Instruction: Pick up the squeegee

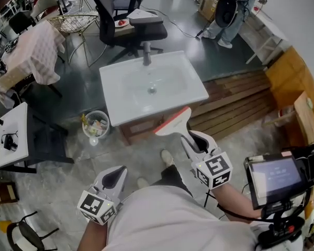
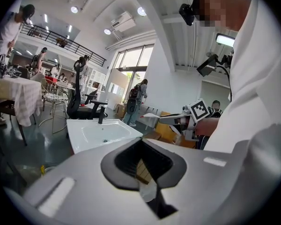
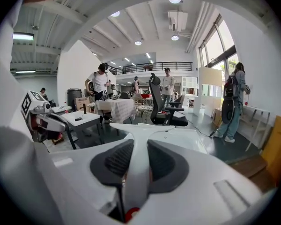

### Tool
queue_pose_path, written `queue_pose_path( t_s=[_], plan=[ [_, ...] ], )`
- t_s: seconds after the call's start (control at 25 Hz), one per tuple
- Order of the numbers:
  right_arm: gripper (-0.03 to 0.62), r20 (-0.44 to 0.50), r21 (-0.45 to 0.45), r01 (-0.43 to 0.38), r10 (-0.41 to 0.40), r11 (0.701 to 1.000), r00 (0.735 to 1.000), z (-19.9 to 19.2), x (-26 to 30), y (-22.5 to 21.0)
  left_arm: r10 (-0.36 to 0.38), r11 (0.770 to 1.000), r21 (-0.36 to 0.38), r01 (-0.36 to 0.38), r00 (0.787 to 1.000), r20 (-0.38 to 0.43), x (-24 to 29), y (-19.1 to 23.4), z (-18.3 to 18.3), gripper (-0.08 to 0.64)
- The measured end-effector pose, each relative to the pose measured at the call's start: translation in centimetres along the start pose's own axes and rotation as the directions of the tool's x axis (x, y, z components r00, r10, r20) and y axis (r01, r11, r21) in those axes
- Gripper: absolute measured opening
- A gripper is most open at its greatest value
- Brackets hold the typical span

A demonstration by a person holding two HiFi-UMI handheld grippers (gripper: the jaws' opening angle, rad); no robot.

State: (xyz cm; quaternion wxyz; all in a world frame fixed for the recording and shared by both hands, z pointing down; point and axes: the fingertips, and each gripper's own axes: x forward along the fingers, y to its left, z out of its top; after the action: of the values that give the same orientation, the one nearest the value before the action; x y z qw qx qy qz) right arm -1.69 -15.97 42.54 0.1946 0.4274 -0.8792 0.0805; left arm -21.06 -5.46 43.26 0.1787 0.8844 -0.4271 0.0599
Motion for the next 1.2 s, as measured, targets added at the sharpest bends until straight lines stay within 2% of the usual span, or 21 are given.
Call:
queue_pose_path(
  t_s=[0.64, 1.2],
  plan=[
    [0.100, 0.008, -0.036, -0.093, 0.094, 0.995, 0.996, 0.9, 0.7, 3.1, 0.038, 0.999, 0.007, -0.038, 0.999, 0.006, -1.2, -0.4, -0.3, 0.006],
    [0.100, 0.016, -0.049, -0.104, 0.105, 0.993, 0.994, 1.1, 0.7, 3.6, 0.023, 1.000, 0.014, -0.023, 1.000, -0.006, -0.6, -0.2, -0.5, 0.006]
  ],
)
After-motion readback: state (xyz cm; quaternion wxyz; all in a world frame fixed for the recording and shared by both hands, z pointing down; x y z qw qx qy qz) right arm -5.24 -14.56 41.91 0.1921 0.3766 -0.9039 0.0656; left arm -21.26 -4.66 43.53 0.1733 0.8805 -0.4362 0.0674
